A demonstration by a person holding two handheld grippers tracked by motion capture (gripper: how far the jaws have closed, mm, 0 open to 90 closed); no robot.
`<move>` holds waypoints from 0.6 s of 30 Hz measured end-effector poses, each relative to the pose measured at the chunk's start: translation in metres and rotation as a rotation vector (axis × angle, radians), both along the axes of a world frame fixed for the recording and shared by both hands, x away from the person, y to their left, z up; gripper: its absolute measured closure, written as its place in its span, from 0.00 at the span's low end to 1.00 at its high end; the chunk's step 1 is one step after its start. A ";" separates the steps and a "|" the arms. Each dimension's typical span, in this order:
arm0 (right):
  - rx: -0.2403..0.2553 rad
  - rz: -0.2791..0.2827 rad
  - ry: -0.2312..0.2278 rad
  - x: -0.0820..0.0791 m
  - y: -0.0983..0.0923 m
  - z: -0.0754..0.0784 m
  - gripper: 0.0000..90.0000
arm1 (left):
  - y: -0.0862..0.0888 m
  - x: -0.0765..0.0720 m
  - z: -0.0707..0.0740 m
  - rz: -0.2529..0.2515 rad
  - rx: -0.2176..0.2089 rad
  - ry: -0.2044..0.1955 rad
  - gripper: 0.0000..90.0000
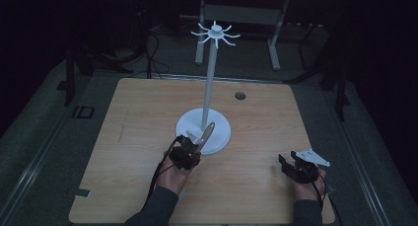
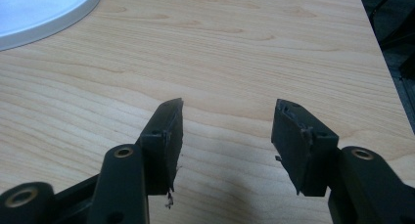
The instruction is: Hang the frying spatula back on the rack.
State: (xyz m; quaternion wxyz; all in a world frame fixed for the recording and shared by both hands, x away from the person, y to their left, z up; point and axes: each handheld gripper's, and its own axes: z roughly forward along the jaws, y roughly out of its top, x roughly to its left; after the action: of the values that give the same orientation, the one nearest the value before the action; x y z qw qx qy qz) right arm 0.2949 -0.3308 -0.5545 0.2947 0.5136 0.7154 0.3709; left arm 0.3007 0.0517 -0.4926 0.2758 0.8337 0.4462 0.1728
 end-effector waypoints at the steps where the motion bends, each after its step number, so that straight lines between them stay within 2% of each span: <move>1: 0.001 0.000 0.000 0.000 0.000 0.000 0.50 | 0.000 -0.003 0.004 0.007 -0.011 -0.024 0.84; 9: 0.004 0.000 0.003 0.000 0.000 0.000 0.50 | -0.001 -0.016 0.027 0.032 -0.089 -0.146 0.83; 18: 0.003 0.000 0.003 0.000 0.000 0.000 0.50 | -0.005 -0.027 0.047 0.040 -0.146 -0.261 0.83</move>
State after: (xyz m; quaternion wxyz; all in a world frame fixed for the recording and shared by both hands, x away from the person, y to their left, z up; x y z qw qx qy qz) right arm 0.2952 -0.3308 -0.5546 0.2929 0.5146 0.7153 0.3712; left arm 0.2738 0.0468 -0.4453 0.3878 0.7727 0.4344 0.2525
